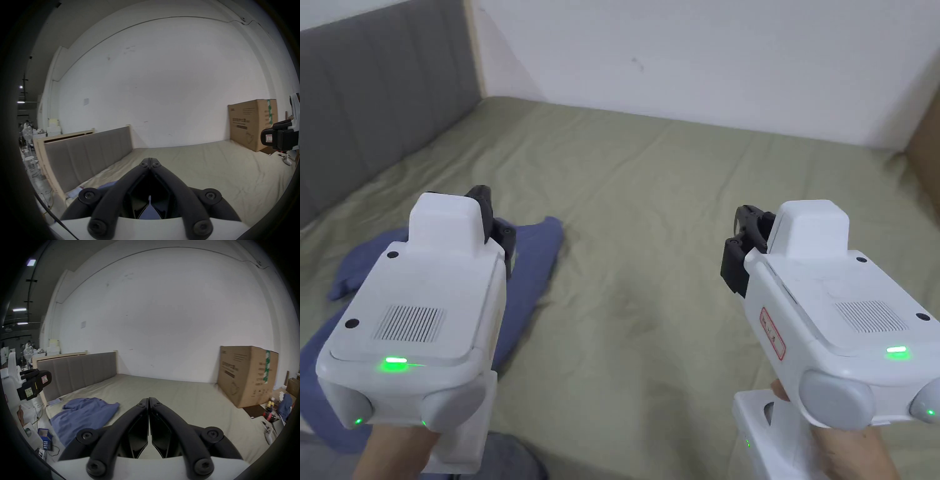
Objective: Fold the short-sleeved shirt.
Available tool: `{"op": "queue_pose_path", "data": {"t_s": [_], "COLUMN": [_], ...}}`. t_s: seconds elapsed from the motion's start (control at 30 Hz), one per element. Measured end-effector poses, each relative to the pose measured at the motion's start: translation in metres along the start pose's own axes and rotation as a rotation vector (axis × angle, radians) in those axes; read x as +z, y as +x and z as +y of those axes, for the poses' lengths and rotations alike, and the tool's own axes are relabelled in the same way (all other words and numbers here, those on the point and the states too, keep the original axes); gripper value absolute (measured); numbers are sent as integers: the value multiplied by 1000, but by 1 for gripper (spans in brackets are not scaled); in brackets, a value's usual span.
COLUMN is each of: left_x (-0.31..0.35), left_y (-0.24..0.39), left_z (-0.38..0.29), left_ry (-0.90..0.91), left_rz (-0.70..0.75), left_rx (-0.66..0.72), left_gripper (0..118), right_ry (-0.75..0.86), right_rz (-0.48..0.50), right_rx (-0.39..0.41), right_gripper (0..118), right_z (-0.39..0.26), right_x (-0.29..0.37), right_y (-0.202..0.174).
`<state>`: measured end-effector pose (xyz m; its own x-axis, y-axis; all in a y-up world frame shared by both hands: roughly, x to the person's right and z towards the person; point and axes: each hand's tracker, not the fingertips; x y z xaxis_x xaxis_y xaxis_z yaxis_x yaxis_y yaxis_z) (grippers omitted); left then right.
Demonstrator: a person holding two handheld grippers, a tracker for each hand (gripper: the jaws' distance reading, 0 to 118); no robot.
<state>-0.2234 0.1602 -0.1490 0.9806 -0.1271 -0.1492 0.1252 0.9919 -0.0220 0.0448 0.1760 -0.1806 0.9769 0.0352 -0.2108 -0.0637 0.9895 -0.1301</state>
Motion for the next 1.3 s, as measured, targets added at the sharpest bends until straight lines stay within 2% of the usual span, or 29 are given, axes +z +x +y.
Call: {"op": "queue_pose_path", "data": {"t_s": [0.33,0.57,0.63,0.7,0.8,0.83,0.87,0.9,0.93,1.1,1.2,1.3], "left_x": [24,15,4,-12,-50,-65,-80,-99,-115,-218,-282,-333], "left_y": [-76,-95,-101,-106,-114,-116,-118,-120,-121,-118,-111,-96], "left_z": [-14,-25,-27,-29,-31,-30,-31,-31,-32,-49,-78,-119], "left_ry": [-50,-100,-119,-157,-236,-268,-293,-327,-321,-516,-688,-859], "left_rz": [188,215,207,191,138,114,97,78,50,-23,-92,-127], "left_rx": [6,16,33,46,49,52,56,52,38,55,103,69], "left_gripper": [0,1,11,39,56,73,97,114,118,118,118,118], "right_ry": [-14,-22,-22,-26,-30,-34,-39,-45,-53,-92,-114,-158], "right_rz": [185,237,239,243,244,245,245,245,247,239,227,192], "right_rx": [20,24,25,23,28,31,31,31,30,27,25,33], "right_gripper": [0,0,0,0,0,0,0,0,0,0,0,0], "right_z": [3,4,6,7,8,8,8,7,5,-5,-16,-32], "right_x": [-26,-35,-39,-43,-52,-56,-61,-66,-71,-100,-118,-136], "right_y": [-72,-92,-95,-97,-100,-101,-101,-101,-101,-98,-92,-84]}}
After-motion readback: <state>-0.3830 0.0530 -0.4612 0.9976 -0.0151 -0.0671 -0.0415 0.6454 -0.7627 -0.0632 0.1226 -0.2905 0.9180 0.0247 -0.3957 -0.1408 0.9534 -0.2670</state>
